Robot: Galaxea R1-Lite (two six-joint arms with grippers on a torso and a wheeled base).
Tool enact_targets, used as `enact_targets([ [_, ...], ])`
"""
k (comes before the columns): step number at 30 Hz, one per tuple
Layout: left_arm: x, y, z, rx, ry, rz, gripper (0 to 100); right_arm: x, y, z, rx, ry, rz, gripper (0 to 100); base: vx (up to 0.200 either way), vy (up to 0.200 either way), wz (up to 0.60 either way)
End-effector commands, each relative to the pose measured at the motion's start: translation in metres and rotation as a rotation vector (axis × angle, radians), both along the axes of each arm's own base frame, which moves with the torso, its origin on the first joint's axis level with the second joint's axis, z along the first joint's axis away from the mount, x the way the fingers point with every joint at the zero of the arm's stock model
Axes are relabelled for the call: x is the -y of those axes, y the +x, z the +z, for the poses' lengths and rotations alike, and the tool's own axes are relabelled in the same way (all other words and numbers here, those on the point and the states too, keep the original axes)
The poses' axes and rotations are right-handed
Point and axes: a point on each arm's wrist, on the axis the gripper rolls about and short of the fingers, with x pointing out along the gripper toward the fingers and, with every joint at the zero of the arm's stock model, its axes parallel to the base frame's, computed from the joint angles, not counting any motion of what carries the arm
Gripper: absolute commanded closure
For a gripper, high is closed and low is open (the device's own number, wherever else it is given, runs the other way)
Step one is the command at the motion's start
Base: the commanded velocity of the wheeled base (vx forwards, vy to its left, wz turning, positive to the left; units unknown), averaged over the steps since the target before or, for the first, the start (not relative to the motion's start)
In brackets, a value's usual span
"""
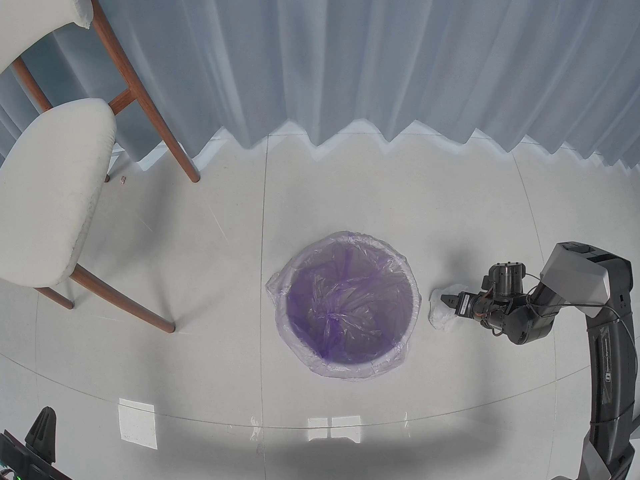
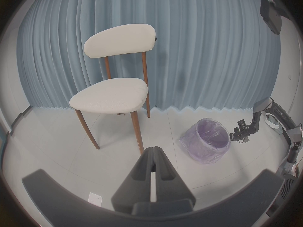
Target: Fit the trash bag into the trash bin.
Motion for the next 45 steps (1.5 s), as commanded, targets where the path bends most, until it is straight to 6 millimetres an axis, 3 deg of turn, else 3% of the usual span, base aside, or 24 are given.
enact_targets([
  [1,0.000,0.000,-0.004,0.001,0.000,0.001,100,-0.001,0.004,-0.010,-0.006,-0.007,0.006,0,0.000,0.000,0.00],
  [19,0.000,0.000,-0.004,-0.001,0.000,0.001,100,-0.002,0.015,-0.013,-0.014,-0.007,0.006,0,0.000,0.000,0.00],
  [20,0.000,0.000,-0.004,0.001,0.000,0.001,100,-0.002,0.015,-0.013,-0.014,-0.006,0.005,100,0.000,0.000,0.00],
  [39,0.000,0.000,-0.004,0.001,-0.002,0.001,100,-0.001,0.009,-0.015,-0.028,0.002,-0.003,100,0.000,0.000,0.00],
  [45,0.000,0.000,-0.004,0.001,-0.002,0.001,100,0.004,-0.002,-0.002,-0.021,0.005,-0.014,100,0.000,0.000,0.00],
])
